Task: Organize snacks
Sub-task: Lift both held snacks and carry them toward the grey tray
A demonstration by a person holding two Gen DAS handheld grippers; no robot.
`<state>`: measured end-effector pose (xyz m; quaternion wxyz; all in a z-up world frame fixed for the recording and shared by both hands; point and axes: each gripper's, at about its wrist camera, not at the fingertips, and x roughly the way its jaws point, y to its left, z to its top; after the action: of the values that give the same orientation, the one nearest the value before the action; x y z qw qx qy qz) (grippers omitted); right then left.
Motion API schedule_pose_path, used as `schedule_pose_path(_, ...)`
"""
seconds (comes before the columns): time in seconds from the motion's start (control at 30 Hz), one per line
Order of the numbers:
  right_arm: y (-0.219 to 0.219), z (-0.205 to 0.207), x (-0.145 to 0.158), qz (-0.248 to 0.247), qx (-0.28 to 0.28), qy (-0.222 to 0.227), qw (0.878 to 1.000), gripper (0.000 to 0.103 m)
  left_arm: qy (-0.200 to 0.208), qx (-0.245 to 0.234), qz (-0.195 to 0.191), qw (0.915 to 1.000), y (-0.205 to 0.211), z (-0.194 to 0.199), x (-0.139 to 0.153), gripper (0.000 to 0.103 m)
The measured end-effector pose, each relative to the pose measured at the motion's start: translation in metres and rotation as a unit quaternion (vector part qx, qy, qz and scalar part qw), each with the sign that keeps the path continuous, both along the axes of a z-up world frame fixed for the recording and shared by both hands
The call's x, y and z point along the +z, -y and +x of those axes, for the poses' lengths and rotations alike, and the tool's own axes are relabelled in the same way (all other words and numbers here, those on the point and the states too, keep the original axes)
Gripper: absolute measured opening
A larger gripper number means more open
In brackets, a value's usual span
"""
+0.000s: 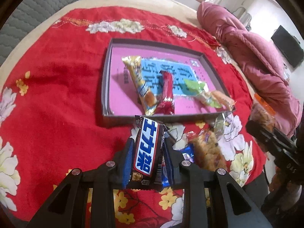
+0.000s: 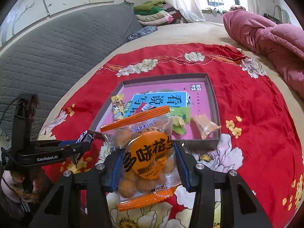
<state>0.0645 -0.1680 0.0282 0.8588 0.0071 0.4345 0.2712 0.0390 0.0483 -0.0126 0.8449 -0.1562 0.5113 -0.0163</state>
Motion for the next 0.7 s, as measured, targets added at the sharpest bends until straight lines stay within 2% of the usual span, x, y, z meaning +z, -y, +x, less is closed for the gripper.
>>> schedule_pose_path(0.7,-0.009,0.012,0.034,0.016,-0.017,0.031,0.999,0.049,0.042,0.000,0.004,0.9991,0.011,0.017,0.047,0.031)
